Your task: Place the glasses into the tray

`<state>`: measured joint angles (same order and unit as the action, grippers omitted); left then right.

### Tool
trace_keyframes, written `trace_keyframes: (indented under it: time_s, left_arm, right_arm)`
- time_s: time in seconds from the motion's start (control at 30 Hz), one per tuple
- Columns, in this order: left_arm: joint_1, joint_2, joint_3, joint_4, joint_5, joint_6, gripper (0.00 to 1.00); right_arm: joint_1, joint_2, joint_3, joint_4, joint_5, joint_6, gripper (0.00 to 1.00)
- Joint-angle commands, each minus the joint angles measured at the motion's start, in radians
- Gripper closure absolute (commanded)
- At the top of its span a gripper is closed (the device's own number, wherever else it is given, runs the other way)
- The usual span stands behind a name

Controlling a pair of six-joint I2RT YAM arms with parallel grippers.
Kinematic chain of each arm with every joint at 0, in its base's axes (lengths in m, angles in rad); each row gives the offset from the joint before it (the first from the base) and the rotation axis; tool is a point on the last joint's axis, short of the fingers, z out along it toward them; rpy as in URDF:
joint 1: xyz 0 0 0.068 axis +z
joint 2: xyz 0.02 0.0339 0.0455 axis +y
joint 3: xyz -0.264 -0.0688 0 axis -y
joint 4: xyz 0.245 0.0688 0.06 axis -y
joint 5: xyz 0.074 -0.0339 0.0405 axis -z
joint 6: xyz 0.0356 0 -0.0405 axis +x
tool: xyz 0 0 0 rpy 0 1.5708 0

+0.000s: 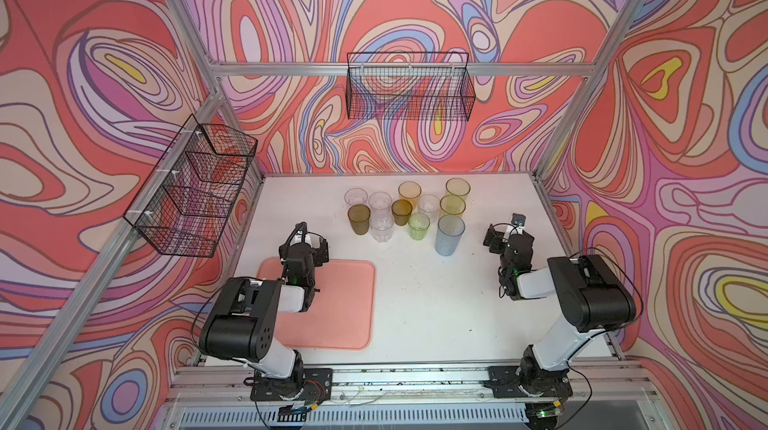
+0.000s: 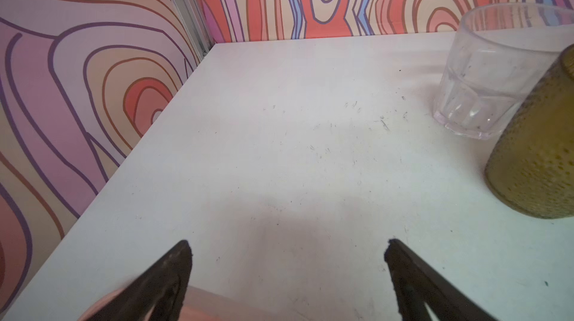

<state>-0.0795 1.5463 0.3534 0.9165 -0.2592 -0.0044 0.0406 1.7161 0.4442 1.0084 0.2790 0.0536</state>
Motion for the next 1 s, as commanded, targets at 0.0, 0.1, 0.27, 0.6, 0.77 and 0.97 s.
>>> trace_keyframes:
  time_s: [0.0,0.1,0.27,0.6,0.77,0.97]
  left_arm:
    - [-0.004,0.006,0.001,0.033,-0.009,0.003,0.0]
    - [-0.005,0.007,0.002,0.035,-0.009,0.003,0.0]
    - [-0.005,0.006,0.004,0.032,-0.008,0.002,0.0]
    - [0.001,0.007,0.01,0.018,0.009,-0.001,0.0]
    - [0.001,0.006,0.009,0.021,0.006,-0.001,0.0]
    - [0.001,0.005,0.004,0.027,0.005,-0.002,0.0]
  right_arm:
    - [-0.001,0.007,0.008,-0.007,-0.006,-0.002,0.02]
    - [-0.001,0.007,0.007,-0.006,-0.005,-0.002,0.02]
    - [-0.001,0.007,0.007,-0.007,-0.005,-0.002,0.02]
    - [-0.001,0.007,0.007,-0.007,-0.005,-0.002,0.02]
    - [-0.001,0.007,0.007,-0.007,-0.005,-0.003,0.02]
    - [-0.001,0.007,0.007,-0.007,-0.005,-0.002,0.02]
